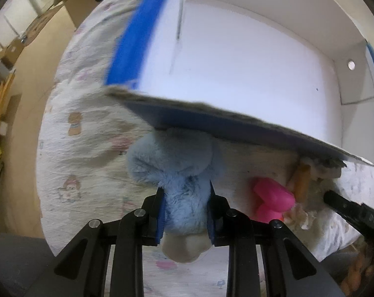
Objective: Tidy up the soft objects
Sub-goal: 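Grasp the blue slipper with the left tool while the right tool grasps the plastic bag, then carry the slipper and bag over the box and open both tools to drop them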
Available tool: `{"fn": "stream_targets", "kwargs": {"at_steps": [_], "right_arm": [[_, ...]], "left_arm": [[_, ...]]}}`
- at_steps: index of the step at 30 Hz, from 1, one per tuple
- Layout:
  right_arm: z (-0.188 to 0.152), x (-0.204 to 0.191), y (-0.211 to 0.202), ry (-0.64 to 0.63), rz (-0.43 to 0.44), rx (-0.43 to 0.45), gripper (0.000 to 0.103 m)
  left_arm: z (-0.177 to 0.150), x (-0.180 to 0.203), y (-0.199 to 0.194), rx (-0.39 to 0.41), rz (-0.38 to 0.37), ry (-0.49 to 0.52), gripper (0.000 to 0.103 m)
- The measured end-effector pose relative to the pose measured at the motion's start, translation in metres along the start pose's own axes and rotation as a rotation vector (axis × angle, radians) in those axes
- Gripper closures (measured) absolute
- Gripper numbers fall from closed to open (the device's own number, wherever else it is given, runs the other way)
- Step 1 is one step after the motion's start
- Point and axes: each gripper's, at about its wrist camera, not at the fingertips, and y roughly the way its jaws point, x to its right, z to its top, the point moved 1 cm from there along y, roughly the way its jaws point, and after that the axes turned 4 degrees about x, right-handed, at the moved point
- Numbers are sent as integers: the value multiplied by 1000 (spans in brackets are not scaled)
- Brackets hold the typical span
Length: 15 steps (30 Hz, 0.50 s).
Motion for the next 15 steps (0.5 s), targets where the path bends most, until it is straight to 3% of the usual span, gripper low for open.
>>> {"fn": "stream_targets", "kwargs": {"at_steps": [11, 15], "right_arm": [[-16, -20, 1, -111, 55, 13, 89], [-19, -29, -3, -142, 64, 26, 89]], "left_arm": [[-19, 1, -23, 36, 24, -5, 79], [-32, -15, -40, 54, 28, -20, 79]]}}
